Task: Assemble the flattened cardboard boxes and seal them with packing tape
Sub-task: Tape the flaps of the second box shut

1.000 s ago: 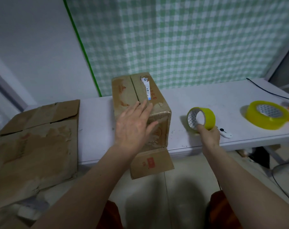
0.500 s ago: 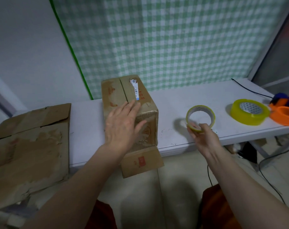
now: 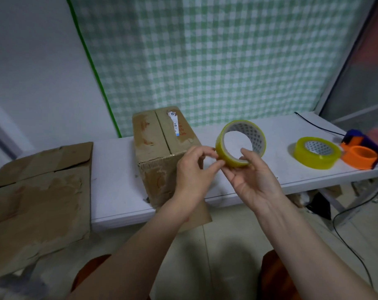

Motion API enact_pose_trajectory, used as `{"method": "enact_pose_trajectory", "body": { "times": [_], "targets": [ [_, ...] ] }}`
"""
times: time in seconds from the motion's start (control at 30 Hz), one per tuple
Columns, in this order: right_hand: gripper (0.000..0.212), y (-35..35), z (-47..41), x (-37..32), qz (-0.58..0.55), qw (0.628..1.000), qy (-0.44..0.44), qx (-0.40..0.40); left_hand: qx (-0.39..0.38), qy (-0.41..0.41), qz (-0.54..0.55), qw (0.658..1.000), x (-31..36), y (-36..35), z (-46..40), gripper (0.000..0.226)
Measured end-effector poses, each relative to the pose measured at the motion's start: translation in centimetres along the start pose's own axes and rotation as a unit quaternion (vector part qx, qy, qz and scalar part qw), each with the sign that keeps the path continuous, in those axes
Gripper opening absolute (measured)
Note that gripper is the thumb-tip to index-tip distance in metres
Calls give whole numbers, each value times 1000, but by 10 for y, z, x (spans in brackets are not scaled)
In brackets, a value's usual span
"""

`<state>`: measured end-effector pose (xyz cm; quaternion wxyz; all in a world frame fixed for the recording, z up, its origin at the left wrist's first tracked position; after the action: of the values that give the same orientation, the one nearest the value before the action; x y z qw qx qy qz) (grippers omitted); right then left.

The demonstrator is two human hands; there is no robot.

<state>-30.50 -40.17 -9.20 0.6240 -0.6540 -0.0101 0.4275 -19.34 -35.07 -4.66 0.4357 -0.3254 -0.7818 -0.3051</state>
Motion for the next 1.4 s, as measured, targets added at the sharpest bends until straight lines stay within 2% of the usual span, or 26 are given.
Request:
{"method": "enact_pose_trajectory", "body": {
  "times": [0.07, 0.13, 0.17, 0.27, 0.33, 0.43, 0.5, 0.67, 0.73, 0.87, 0.97, 1.03, 1.07, 1.2, 1.33, 1.4],
  "targets": [
    [17, -17, 7, 1, 61, 995, 1, -79, 25, 24, 66, 997, 1, 13, 2, 33],
    [51, -24, 14, -1, 195, 970, 12, -147, 48, 47, 133, 989, 6, 25, 3, 28],
    [59, -26, 17, -1, 263, 951, 19, -161, 59, 59, 157, 984, 8, 32, 2, 26],
    [48, -30, 17, -13, 426, 893, 99, -104, 59, 93, 162, 981, 10, 47, 5, 18],
    [39, -42, 17, -20, 399, 898, 157, -96, 34, 120, 159, 979, 8, 49, 10, 15],
    [32, -44, 12, -24, 309, 929, 195, -55, 24, 138, 167, 976, 4, 57, 18, 11],
    [31, -38, 11, -25, 326, 920, 219, -2, 31, 149, 162, 975, 1, 66, 21, 10],
    [52, -40, 17, -38, 439, 833, 329, 75, 51, 176, 147, 972, -3, 88, 26, 7],
    [51, -42, 20, -46, 466, 799, 367, 103, 60, 178, 136, 973, -4, 98, 27, 7],
    [56, -53, 22, -44, 536, 732, 406, 108, 75, 184, 109, 974, -6, 114, 33, 7],
    [65, -51, 26, -51, 594, 664, 438, 124, 99, 199, 90, 971, -14, 130, 41, 8],
    [62, -50, 27, -54, 626, 623, 453, 121, 104, 217, 74, 968, -22, 140, 45, 11],
    [59, -50, 26, -54, 630, 622, 451, 116, 112, 227, 68, 965, -26, 144, 47, 15],
    [35, -49, 16, -46, 578, 712, 381, 118, 155, 243, 42, 957, -34, 158, 47, 26],
    [26, -63, 20, -35, 552, 744, 372, 61, 178, 223, 5, 958, -33, 163, 43, 23],
    [33, -67, 22, -35, 552, 742, 379, 38, 195, 214, -13, 957, -32, 168, 42, 21]
  ]
}}
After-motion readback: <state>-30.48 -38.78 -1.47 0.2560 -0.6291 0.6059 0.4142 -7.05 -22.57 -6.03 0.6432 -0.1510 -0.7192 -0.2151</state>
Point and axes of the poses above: each hand's wrist, its own z-axis away from the middle knuckle, its own y-axis out of the back of the hand, x = y × z, the point moved 10 cm from there along -z, towards the middle knuckle, and after that the axes turned 3 degrees about z, right-handed, at the moved point
